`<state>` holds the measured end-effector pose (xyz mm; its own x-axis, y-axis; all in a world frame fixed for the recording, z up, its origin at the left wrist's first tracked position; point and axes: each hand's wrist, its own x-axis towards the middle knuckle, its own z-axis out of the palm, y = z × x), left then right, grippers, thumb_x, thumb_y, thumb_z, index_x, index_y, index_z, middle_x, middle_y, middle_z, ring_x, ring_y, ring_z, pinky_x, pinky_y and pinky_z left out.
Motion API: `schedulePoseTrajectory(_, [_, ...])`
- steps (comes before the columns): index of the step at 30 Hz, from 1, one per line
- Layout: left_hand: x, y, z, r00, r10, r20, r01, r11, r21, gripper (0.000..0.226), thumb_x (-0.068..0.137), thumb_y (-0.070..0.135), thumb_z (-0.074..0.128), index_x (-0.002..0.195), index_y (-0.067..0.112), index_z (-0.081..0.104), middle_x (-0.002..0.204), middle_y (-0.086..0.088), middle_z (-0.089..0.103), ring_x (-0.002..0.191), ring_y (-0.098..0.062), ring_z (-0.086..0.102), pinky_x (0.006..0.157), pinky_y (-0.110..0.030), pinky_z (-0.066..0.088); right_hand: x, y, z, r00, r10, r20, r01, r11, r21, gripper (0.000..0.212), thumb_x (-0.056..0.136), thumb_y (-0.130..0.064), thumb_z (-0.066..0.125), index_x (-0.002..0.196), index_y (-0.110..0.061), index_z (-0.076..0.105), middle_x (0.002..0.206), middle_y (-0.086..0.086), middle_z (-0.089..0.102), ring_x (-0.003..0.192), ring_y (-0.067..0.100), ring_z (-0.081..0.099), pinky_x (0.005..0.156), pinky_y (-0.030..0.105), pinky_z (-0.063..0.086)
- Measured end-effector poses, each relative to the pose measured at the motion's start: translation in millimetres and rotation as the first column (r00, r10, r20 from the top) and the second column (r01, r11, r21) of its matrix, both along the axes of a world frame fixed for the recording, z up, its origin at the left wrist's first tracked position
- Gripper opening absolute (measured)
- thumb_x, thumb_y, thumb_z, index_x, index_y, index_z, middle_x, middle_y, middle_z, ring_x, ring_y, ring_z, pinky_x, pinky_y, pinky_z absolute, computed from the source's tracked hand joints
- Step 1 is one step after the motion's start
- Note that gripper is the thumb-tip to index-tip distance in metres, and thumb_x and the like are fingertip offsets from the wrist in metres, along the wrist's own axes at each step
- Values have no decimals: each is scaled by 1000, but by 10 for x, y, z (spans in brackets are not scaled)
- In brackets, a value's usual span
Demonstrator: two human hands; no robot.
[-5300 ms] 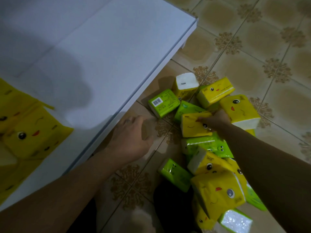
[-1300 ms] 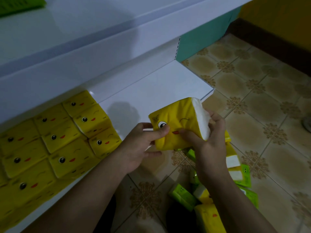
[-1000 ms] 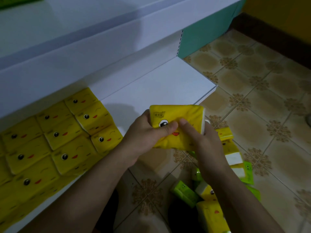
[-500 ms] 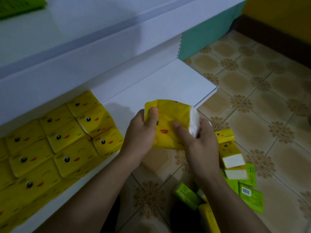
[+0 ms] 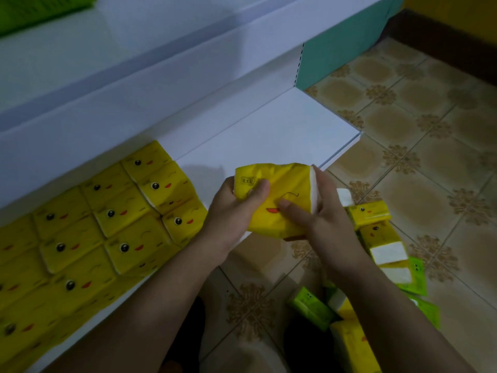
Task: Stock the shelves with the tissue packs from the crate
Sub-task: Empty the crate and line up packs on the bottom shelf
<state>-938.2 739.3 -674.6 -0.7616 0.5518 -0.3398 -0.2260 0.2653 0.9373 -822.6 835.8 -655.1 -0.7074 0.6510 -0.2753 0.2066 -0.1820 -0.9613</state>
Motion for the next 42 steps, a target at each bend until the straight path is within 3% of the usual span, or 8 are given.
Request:
schedulePoseTrajectory(6, [-205, -212, 27, 921, -147, 360, 156, 988, 3, 66, 74, 59, 58, 126, 20, 57, 121, -5, 68, 107, -26, 67, 89, -52, 55, -110, 54, -122, 994, -73, 84, 89, 974, -207, 66, 77, -26, 77, 135, -27, 47, 118, 8, 64, 89, 26, 71, 55, 28, 54])
schedulePoseTrajectory(9, [-248, -370, -38, 963, -270, -8, 256, 921, -293, 95, 70, 63, 68, 149, 26, 30, 152, 0, 38, 133, -18, 44, 108, -44, 42, -163, 16, -216, 982, -72, 172, 97, 985, -142, 63, 78, -29, 78, 133, -28, 48, 119, 9, 62, 90, 27, 69, 54, 30, 56])
schedulePoseTrajectory(12, [-184, -524, -63, 705, -581, -405, 285, 756, -589, 124, 64, 59, 80, 154, 33, -2, 159, 12, 5, 145, -10, 10, 118, -36, 20, -233, -78, -257, 974, -34, 223, 53, 996, -78, 64, 80, -26, 77, 136, -26, 46, 119, 7, 59, 91, 27, 68, 56, 35, 59])
schedulePoseTrajectory(18, [-263, -676, -197, 566, -582, -584, 14, 715, -699, 120, 61, 69, 73, 152, 31, 6, 143, 4, 31, 133, -19, 25, 109, -39, 24, -390, -330, -281, 969, 130, 209, -101, 984, -145, 73, 77, -28, 80, 141, -27, 44, 113, 6, 63, 92, 24, 69, 74, 43, 60])
schedulePoseTrajectory(25, [-777, -920, -680, 685, -547, -481, -204, 489, -848, 112, 71, 66, 67, 153, 19, 7, 155, -12, 21, 141, -30, 21, 110, -48, 25, -331, -266, -250, 951, 110, 290, -106, 994, -28, 64, 83, -37, 71, 141, -27, 44, 139, 5, 49, 119, 23, 53, 102, 46, 44])
schedulePoseTrajectory(31, [-493, -841, -1119, 350, -882, -316, -105, 299, -949, 83, 86, 42, 53, 155, 31, 8, 162, -11, -11, 148, -37, 6, 113, -57, 18, -304, -144, -276, 943, 77, 322, -84, 996, 10, 59, 84, -37, 69, 138, -26, 47, 133, 4, 55, 114, 22, 56, 99, 49, 47])
schedulePoseTrajectory(34, [-504, -800, -1199, 451, -879, -153, -34, 154, -988, 71, 90, 39, 51, 152, 25, 20, 162, -11, 0, 145, -36, 12, 110, -54, 24, -296, -111, -288, 939, 90, 332, -100, 995, 13, 57, 83, -39, 68, 135, -28, 49, 129, 1, 57, 113, 20, 57, 99, 49, 47])
schedulePoseTrajectory(42, [-749, -565, -1123, 512, -824, -242, -78, 236, -969, 67, 89, 37, 53, 148, 26, 23, 158, -12, 11, 142, -37, 17, 108, -50, 31, -174, -49, -247, 912, 156, 379, -175, 984, 16, 47, 84, -40, 65, 128, -27, 54, 123, -1, 59, 110, 17, 58, 98, 47, 48])
